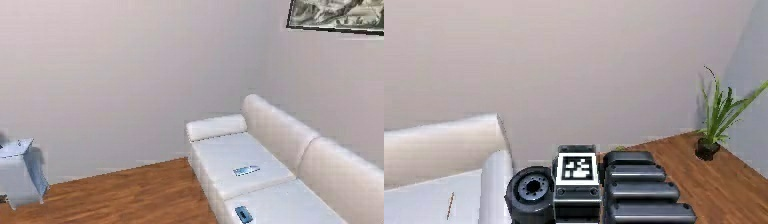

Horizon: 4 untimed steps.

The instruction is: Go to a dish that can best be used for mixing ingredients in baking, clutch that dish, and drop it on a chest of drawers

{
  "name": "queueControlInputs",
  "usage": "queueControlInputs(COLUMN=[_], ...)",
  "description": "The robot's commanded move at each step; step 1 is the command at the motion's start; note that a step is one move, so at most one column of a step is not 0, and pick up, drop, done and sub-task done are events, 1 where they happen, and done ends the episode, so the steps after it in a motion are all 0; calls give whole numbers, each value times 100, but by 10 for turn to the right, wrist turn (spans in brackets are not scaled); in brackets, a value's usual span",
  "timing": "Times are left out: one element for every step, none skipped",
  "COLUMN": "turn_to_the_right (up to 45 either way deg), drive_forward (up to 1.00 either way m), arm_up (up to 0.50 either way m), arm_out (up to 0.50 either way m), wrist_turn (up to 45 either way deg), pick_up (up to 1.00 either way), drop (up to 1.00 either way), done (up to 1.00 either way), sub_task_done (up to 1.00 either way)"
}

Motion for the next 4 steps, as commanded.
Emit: queueControlInputs(turn_to_the_right=[-450,-150,0,-60], drive_forward=[0,0,100,0], arm_up=[0,0,0,0], arm_out=[0,0,0,0], wrist_turn=[0,0,0,0], pick_up=[0,0,0,0], drop=[0,0,0,0], done=[0,0,0,0], sub_task_done=[0,0,0,0])
